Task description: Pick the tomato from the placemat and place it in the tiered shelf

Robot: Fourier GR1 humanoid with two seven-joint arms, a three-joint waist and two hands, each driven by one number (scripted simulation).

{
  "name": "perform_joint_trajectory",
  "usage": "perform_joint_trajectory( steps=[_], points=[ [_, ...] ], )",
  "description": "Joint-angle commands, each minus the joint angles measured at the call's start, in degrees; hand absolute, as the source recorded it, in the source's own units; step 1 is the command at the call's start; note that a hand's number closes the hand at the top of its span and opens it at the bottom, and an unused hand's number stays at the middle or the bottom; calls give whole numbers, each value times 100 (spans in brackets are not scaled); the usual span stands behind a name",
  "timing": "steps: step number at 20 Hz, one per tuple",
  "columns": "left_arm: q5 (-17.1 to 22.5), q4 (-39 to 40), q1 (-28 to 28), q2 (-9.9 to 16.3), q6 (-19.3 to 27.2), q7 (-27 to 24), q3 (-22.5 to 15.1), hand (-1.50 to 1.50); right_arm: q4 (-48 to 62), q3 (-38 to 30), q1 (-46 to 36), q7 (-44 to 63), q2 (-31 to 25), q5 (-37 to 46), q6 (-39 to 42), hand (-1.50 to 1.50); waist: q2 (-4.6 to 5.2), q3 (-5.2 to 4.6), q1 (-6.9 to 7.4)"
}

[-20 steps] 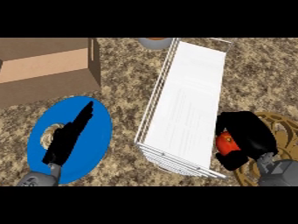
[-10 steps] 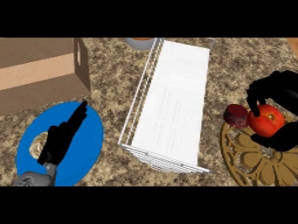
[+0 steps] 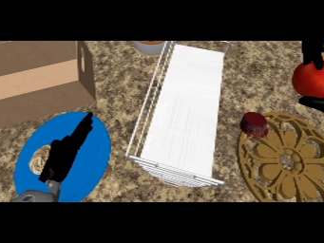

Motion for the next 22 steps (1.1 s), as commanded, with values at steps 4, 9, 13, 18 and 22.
perform_joint_trajectory(
  steps=[4,9,13,18,22],
  points=[
    [40,-318,-116,49,-54,501,205,0,722,137,-1454,945,878,323,-200,150,-17,-2,-31],
    [-283,89,-211,-268,91,189,14,0,1225,483,-2148,1559,1908,683,-684,150,-7,-5,-39],
    [-151,319,-12,-205,-95,-313,259,0,1895,723,-2453,984,2208,1236,-1035,150,10,-5,-18],
    [-161,-261,242,-51,-203,38,233,0,2400,944,-2944,1015,2813,1576,-1252,150,-1,-4,27],
    [-280,47,12,-224,-171,15,213,0,2713,1170,-3066,1083,3296,1851,-1303,150,3,-6,-30]
  ],
)
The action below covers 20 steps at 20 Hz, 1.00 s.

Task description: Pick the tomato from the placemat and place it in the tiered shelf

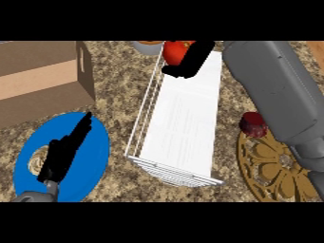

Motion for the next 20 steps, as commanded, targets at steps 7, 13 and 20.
perform_joint_trajectory(
  steps=[7,13,20],
  points=[
    [-137,137,26,-113,-11,-178,31,0,1004,284,-227,-58,926,324,186,150,30,-8,59],
    [-105,129,-78,-136,-21,-101,36,0,1705,-626,166,791,1325,-1445,1389,-150,47,-11,187],
    [-12,-178,-23,-19,-163,245,85,0,2128,-1495,-381,1444,1339,-3085,1248,-150,-19,0,103]
  ],
)
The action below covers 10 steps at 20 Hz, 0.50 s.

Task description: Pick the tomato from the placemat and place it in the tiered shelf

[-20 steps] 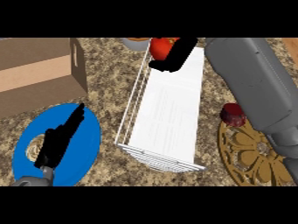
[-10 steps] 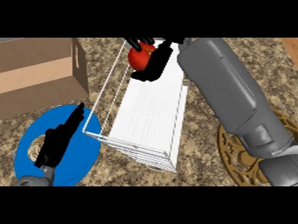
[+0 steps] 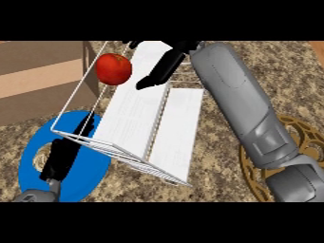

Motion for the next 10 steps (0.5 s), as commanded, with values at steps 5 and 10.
perform_joint_trajectory(
  steps=[5,10],
  points=[
    [41,60,-40,15,-45,-4,130,0,311,-1176,-354,415,-252,-1081,-849,-150,45,-1,-180],
    [-85,-41,142,-86,60,-54,7,0,640,-1575,-335,128,-885,-1057,-1730,-150,115,-3,-36]
  ],
)
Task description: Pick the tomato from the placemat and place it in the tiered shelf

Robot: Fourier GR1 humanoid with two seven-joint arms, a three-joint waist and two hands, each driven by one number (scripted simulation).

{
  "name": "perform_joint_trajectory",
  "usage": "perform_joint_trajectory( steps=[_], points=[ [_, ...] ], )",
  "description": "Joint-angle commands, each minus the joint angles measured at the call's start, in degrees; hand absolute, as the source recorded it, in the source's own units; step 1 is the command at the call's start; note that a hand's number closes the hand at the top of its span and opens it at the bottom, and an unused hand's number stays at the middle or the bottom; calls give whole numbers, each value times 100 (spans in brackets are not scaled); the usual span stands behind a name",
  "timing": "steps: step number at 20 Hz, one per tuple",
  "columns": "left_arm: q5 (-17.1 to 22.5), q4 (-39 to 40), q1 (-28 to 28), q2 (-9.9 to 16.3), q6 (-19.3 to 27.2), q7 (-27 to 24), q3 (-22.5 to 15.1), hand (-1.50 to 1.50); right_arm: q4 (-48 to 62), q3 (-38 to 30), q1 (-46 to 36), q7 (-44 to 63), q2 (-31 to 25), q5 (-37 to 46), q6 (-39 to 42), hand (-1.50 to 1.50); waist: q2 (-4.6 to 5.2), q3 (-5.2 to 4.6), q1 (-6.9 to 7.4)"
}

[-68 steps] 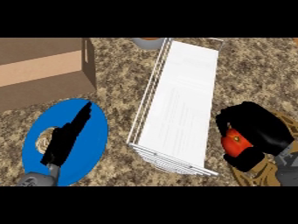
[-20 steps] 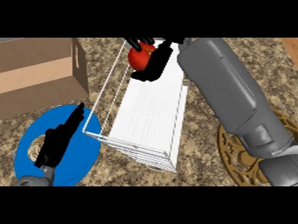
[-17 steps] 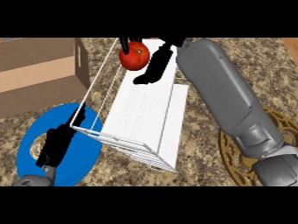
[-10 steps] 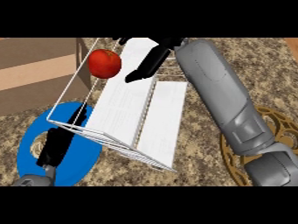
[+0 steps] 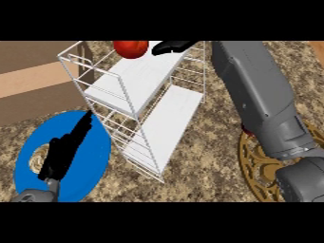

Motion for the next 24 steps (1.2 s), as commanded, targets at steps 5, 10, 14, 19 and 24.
perform_joint_trajectory(
  steps=[5,10,14,19,24],
  points=[
    [37,45,-82,-3,-108,-63,44,0,732,-504,10,98,-1806,48,-33,-150,83,15,83],
    [-106,-145,-38,-13,-105,-35,-110,0,1105,-609,186,-465,-2595,74,786,-150,145,29,274],
    [-99,2,-339,-62,-72,-21,-23,0,1214,-585,288,-886,-3033,159,1386,-150,197,36,295],
    [-43,-141,-250,-51,-207,114,-93,0,1335,-416,397,-1387,-3185,421,1667,-150,193,41,414],
    [-93,103,-380,-160,-163,-86,-86,0,1473,-253,228,-1418,-3504,676,1882,-150,224,33,433]
  ],
)
